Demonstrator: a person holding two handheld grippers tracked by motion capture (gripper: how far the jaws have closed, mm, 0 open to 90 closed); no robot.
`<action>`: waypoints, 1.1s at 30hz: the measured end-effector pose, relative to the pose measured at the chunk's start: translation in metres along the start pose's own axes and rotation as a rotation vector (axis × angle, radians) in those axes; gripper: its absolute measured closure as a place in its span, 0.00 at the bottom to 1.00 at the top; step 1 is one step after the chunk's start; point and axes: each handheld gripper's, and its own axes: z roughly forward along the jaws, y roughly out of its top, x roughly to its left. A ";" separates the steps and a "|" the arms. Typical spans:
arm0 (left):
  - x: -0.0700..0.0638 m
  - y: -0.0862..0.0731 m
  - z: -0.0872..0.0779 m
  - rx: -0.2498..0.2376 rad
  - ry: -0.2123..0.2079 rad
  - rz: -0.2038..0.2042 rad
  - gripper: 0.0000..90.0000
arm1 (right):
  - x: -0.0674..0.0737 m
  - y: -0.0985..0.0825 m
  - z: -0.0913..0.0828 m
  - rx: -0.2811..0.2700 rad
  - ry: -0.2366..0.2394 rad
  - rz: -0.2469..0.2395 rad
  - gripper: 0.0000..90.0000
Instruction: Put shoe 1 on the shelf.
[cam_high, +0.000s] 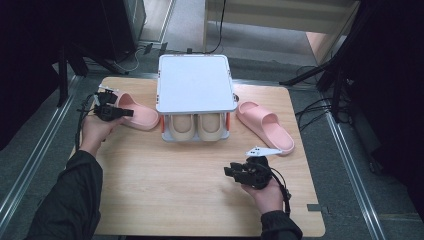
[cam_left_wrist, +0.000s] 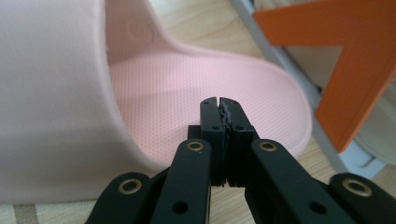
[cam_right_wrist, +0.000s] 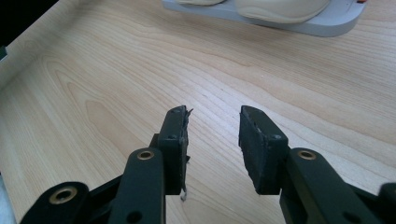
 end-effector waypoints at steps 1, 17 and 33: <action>0.001 -0.001 0.001 0.016 0.004 0.000 0.98 | 0.000 0.000 0.000 0.003 -0.002 0.003 0.70; 0.009 -0.019 -0.013 0.012 -0.005 -0.018 0.98 | 0.003 0.011 0.012 0.016 0.031 -0.025 0.70; 0.027 -0.042 -0.039 0.009 0.016 -0.064 0.97 | 0.012 0.023 0.030 0.042 0.077 -0.072 0.70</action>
